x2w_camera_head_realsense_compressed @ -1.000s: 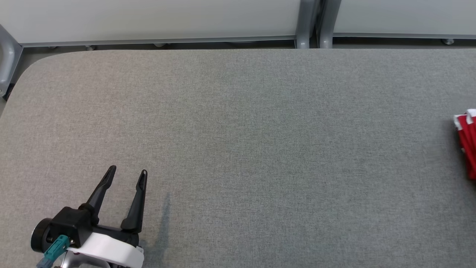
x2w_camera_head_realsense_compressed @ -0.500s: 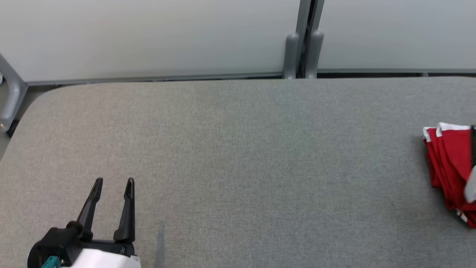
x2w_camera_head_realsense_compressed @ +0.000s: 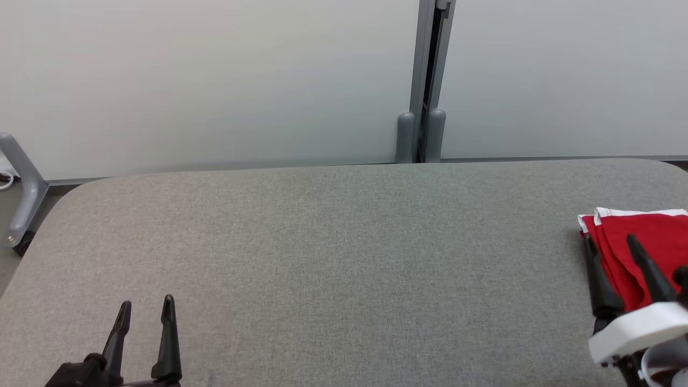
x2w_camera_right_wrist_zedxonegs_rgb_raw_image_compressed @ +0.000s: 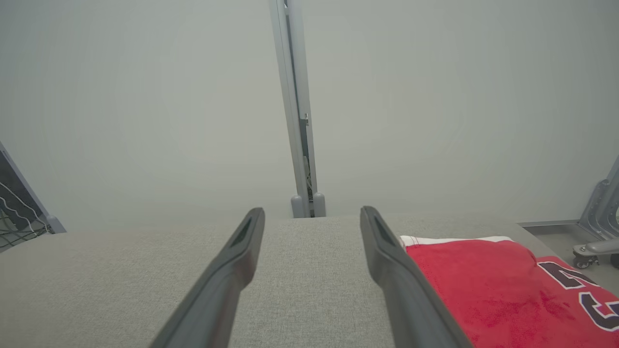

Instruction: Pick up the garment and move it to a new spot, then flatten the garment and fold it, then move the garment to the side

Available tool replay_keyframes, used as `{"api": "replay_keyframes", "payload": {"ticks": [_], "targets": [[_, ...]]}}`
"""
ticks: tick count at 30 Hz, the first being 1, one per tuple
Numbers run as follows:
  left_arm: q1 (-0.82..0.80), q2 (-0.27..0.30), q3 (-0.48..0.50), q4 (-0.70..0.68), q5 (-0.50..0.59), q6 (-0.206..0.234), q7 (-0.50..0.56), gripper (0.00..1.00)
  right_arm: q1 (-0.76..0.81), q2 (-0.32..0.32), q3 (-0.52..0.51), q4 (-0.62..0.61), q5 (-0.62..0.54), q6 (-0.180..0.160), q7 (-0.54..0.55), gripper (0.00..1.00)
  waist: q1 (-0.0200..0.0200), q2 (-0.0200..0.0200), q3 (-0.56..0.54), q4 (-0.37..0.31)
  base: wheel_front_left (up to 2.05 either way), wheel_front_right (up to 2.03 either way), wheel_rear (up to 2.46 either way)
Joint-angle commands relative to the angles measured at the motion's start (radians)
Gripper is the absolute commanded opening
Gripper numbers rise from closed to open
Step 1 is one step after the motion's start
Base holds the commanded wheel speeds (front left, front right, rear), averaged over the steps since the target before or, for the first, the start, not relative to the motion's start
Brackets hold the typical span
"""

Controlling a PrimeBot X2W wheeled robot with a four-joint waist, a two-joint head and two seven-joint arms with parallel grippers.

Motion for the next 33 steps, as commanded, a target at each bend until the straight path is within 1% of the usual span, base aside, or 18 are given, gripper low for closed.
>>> {"api": "replay_keyframes", "payload": {"ticks": [1, 4, 7, 13, 21, 33], "targets": [[0.013, 0.002, 0.011, 0.006, -0.007, 0.003, -0.005, 1.0, 0.026, 0.009, 0.001, -0.001, 0.003, 0.0, -0.012, 1.0, 0.0, -0.0001, -0.009, -0.001, 0.0, 0.0, 0.0], [0.032, 0.006, 0.013, 0.036, -0.007, -0.003, -0.005, 1.0, 0.079, 0.036, 0.001, 0.026, -0.005, 0.0, -0.024, 1.0, 0.0, -0.0001, -0.024, 0.0, 0.0, 0.0, 0.0], [0.041, 0.019, 0.003, 0.06, 0.001, -0.006, 0.017, 1.0, 0.105, 0.053, 0.002, 0.049, -0.022, 0.0, -0.027, 1.0, 0.0, -0.0001, -0.03, -0.003, 0.0, 0.0, 0.0], [0.052, 0.024, 0.001, 0.079, -0.008, 0.006, 0.038, 1.0, 0.127, 0.083, -0.014, 0.065, -0.057, 0.0, -0.013, 1.0, 0.0, -0.0001, -0.036, -0.008, 0.0, 0.0, 0.0], [0.063, 0.025, 0.005, 0.068, -0.014, 0.019, 0.036, 1.0, 0.125, 0.098, -0.014, 0.051, -0.082, 0.0, -0.012, 1.0, 0.0, -0.0001, -0.037, -0.013, 0.0, 0.0, 0.0], [0.07, 0.02, 0.001, 0.055, -0.029, 0.027, 0.041, 1.0, 0.129, 0.104, -0.014, 0.049, -0.088, 0.0, -0.002, 1.0, 0.0, -0.0001, -0.037, -0.016, 0.0, 0.0, 0.0]]}}
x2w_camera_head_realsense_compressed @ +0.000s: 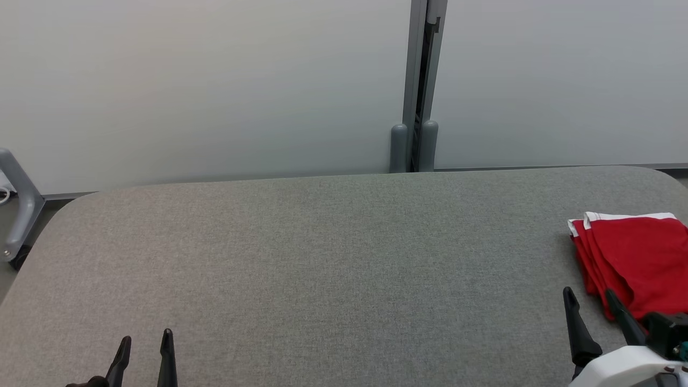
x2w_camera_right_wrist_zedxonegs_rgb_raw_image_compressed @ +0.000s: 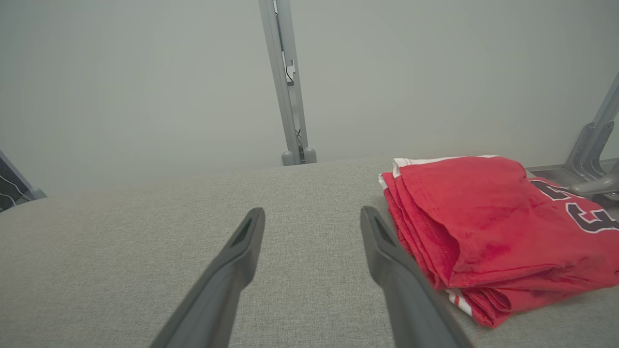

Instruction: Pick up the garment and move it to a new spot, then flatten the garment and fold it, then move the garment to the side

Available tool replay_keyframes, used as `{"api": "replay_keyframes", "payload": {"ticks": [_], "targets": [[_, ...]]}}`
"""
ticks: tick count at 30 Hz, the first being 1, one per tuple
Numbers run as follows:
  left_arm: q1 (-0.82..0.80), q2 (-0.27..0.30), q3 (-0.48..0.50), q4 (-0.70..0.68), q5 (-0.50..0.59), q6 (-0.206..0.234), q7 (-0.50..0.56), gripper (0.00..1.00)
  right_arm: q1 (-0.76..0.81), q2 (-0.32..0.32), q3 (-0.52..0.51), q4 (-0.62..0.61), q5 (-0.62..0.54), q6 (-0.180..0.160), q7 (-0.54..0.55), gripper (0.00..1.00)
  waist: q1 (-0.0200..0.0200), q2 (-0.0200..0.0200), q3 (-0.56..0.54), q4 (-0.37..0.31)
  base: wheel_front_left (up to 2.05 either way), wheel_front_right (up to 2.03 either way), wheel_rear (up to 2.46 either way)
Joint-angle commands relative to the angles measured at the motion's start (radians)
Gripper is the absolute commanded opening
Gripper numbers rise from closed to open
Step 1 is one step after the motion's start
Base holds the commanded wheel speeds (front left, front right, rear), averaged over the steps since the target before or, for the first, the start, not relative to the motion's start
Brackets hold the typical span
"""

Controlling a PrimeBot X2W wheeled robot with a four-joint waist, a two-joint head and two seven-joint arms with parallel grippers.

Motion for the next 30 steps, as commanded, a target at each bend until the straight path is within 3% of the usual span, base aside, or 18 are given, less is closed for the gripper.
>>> {"api": "replay_keyframes", "payload": {"ticks": [1, 10, 11, 16, 30], "targets": [[0.007, 0.003, 0.002, -0.004, -0.008, 0.004, 0.0, 1.0, 0.005, -0.002, -0.002, -0.002, -0.006, 0.0, 0.004, 1.0, 0.0, 0.0, 0.0, 0.0, 0.0, 0.0, 0.0], [0.011, -0.003, -0.006, -0.016, -0.015, 0.011, -0.001, 1.0, 0.01, -0.001, -0.003, 0.003, 0.002, 0.0, 0.005, 1.0, 0.0, 0.0, -0.001, -0.002, 0.0, 0.0, 0.0], [0.008, -0.008, -0.007, -0.014, -0.011, 0.008, 0.001, 0.0, 0.004, 0.001, -0.003, 0.004, 0.001, 0.0, 0.005, 0.0, 0.0, 0.0, -0.001, -0.002, 0.0, 0.0, 0.0], [0.02, -0.032, -0.013, 0.03, -0.017, 0.008, 0.007, 0.0, 0.025, 0.019, -0.004, 0.051, 0.007, 0.0, 0.01, 0.0, 0.0, 0.0, -0.001, -0.003, 0.0, 0.0, 0.0], [-0.057, -0.046, 0.016, 0.054, -0.238, -0.028, 0.074, 0.0, -0.008, 0.015, -0.016, 0.061, 0.268, 0.0, 0.02, 0.0, 0.0, 0.0, 0.009, -0.007, 0.0, 0.0, 0.0]]}}
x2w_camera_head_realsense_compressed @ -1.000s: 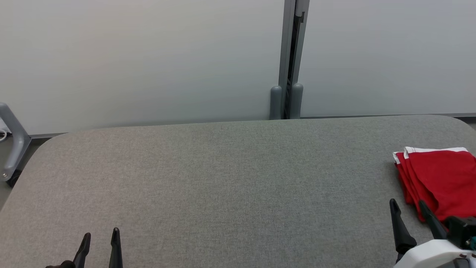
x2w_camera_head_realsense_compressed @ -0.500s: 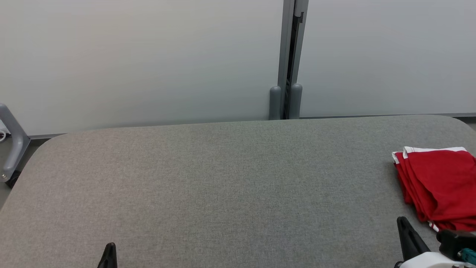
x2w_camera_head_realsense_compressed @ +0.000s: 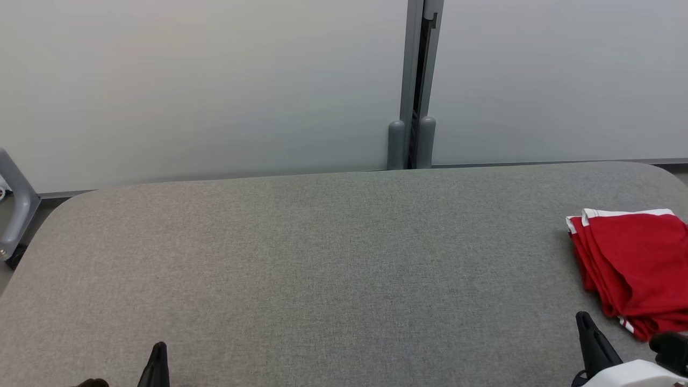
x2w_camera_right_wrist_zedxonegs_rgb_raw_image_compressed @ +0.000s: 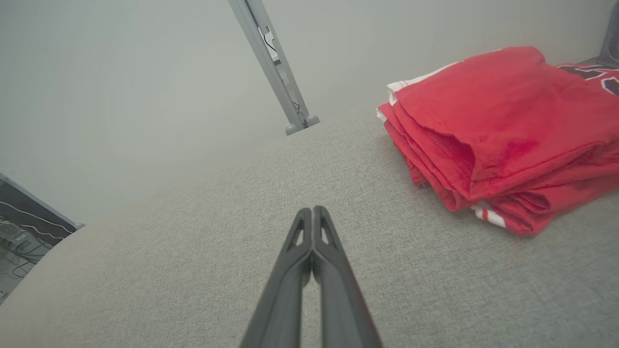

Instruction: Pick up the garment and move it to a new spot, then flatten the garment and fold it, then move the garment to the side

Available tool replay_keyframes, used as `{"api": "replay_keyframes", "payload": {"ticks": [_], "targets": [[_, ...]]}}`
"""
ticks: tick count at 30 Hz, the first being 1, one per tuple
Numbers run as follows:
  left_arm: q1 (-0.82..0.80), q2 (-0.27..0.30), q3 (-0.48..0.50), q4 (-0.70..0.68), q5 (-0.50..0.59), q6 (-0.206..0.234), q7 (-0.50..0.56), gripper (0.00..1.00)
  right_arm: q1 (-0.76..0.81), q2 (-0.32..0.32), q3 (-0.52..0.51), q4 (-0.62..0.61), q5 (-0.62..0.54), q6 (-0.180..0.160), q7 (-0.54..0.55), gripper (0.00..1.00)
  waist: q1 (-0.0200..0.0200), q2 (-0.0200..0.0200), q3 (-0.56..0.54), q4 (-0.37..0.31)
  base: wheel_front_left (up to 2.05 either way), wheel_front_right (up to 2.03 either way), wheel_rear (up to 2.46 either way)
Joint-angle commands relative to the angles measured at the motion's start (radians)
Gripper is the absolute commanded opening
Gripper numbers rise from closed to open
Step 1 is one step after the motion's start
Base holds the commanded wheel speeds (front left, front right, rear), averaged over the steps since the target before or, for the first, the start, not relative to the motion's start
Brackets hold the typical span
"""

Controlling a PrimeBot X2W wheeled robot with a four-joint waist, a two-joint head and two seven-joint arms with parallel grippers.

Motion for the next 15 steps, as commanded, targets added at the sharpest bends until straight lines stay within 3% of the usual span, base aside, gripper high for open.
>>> {"api": "replay_keyframes", "payload": {"ticks": [1, 15], "targets": [[-0.044, 0.004, 0.013, -0.009, -0.048, -0.014, 0.011, 0.0, -0.033, -0.01, -0.006, -0.014, 0.057, 0.0, 0.0, 0.0, 0.0, 0.0, 0.002, -0.001, 0.0, 0.0, 0.0], [-0.103, -0.007, 0.034, 0.009, -0.223, -0.042, 0.062, 0.0, -0.057, -0.013, -0.013, -0.008, 0.261, 0.0, 0.006, 0.0, 0.0, 0.0, 0.011, -0.004, 0.0, 0.0, 0.0]]}}
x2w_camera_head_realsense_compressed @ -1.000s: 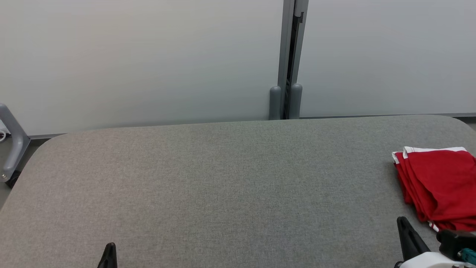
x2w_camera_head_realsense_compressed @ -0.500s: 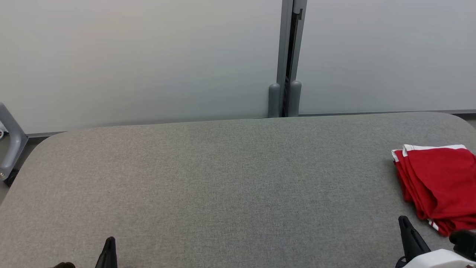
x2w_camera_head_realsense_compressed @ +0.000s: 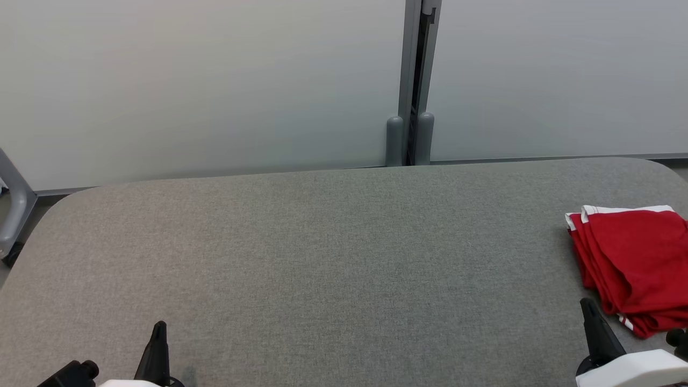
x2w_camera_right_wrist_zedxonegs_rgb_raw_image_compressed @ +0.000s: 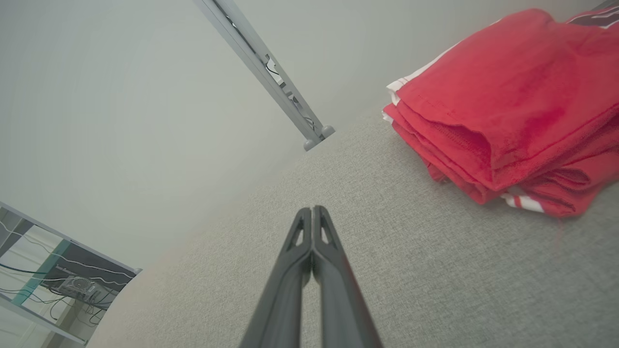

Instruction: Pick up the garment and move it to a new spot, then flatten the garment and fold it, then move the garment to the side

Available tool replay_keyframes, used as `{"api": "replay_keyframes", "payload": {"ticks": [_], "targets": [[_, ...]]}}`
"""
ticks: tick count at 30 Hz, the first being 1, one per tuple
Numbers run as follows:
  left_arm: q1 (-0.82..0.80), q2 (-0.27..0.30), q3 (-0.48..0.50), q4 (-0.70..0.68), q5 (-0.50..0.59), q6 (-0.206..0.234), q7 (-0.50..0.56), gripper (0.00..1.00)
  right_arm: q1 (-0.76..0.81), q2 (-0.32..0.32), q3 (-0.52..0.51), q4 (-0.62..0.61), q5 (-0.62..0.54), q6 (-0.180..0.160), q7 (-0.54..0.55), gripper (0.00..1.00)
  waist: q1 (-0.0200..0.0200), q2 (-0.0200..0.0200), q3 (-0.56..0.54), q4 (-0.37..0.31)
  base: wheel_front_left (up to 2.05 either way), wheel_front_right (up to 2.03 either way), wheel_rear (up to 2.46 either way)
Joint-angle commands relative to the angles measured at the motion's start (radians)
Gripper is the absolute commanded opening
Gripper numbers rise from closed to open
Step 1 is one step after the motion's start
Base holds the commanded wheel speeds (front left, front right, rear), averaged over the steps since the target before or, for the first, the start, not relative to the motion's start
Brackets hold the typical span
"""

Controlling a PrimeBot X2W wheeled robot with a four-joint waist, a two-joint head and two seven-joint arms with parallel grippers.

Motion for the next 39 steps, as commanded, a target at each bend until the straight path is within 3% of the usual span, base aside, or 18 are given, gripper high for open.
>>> {"api": "replay_keyframes", "payload": {"ticks": [1, 39], "targets": [[-0.037, 0.005, 0.01, -0.008, -0.03, -0.01, 0.006, 0.0, -0.029, -0.01, -0.007, -0.009, 0.036, 0.0, 0.005, 0.0, 0.0, 0.0, 0.001, 0.0, 0.0, 0.0, 0.0], [-0.169, -0.021, 0.058, 0.032, -0.419, -0.073, 0.122, 0.0, -0.085, -0.017, -0.024, 0.007, 0.491, 0.001, 0.02, 0.0, 0.0, 0.0, 0.028, -0.012, 0.0, 0.0, 0.0]]}}
